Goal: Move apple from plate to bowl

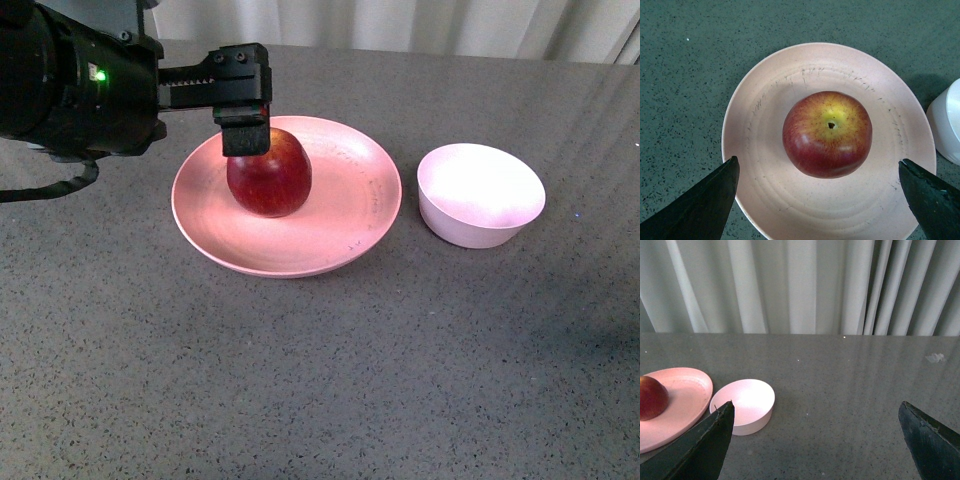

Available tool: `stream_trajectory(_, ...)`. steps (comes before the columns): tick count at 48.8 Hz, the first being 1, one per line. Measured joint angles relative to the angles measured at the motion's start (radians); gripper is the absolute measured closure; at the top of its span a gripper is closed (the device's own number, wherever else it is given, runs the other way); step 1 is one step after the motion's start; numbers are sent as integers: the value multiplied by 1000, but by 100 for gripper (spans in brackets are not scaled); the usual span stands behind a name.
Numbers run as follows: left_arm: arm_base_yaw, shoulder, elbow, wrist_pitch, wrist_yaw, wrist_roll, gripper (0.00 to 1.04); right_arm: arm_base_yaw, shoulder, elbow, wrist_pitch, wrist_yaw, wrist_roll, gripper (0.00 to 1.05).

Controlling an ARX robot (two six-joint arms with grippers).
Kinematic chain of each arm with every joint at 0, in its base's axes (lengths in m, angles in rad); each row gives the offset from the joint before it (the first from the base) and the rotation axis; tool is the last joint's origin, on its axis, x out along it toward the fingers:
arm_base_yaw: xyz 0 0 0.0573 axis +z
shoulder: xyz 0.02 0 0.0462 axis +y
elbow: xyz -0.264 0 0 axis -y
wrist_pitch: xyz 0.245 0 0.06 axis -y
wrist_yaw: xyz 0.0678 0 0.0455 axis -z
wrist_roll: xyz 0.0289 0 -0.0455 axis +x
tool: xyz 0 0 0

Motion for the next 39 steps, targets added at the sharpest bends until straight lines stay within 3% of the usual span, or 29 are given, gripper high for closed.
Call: stream_trajectory(39, -72, 225, 200, -65, -54, -40, 9, 0, 0, 0, 0, 0, 0, 9)
